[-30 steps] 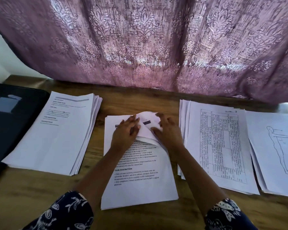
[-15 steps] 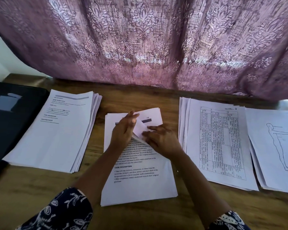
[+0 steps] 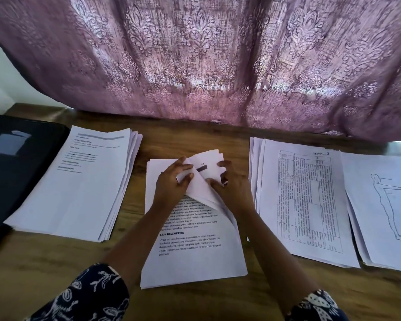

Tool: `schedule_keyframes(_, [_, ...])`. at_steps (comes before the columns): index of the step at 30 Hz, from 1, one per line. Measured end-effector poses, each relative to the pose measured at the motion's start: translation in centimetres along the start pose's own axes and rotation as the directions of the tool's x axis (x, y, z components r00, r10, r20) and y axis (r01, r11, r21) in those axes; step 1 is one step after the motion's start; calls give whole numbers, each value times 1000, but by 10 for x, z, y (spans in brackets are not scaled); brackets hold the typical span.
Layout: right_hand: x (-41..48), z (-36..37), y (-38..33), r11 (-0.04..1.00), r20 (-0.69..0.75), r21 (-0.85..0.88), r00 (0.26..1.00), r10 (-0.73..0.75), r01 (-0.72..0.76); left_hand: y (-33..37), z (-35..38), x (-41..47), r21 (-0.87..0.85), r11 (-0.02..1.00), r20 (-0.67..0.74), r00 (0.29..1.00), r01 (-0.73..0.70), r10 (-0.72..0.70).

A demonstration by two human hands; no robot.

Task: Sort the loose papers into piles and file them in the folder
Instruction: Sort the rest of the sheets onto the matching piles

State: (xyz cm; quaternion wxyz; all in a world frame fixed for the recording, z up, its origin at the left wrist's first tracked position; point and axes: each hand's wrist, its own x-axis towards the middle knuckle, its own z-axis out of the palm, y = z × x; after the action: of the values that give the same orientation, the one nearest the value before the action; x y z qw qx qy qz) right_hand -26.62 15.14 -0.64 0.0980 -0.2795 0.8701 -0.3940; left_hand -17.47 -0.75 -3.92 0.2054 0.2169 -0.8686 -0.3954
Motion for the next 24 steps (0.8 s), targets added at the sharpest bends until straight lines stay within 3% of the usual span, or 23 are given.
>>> schedule_keyframes(2, [-14,4,-4,992,80,18,989,-122,121,3,-2,-1,-78,996,-11,999,31,-32])
schedule_keyframes(4, [-23,7,-3,944,204,-140,941,-269,300,8,-4,-4,-197,979,-26,997,61,-68])
schedule_keyframes(6, [-27,7,-2,895,302,-278,917,-262,348,11,-5,-4,-263,963,-45,996,62,-76])
schedule_keyframes(9, [-23,3,-1,921,328,-209,911,-252,330,6,-4,-2,-171,983,-2,998,59,-60])
schedule_keyframes(11, [-7,1,4,949,251,-128,935,-250,288,-1,-1,-2,-72,997,9,1000,6,-5])
schedule_keyframes(13, [13,-2,11,946,218,-216,957,-193,240,-5,0,-1,-45,999,11,1000,-26,26])
schedule_keyframes(16, [27,-2,22,866,286,-432,949,-133,251,-5,1,-1,-37,999,3,999,-35,35])
schedule_keyframes(19, [25,0,22,853,273,-447,949,-156,268,-7,1,-1,-17,999,13,999,-30,31])
schedule_keyframes(21, [20,1,16,924,157,-348,981,-110,160,-6,1,0,-25,1000,18,1000,-15,15])
schedule_keyframes(24, [6,-4,-1,998,-12,-61,1000,11,-12,3,-2,-1,-54,998,17,999,34,-33])
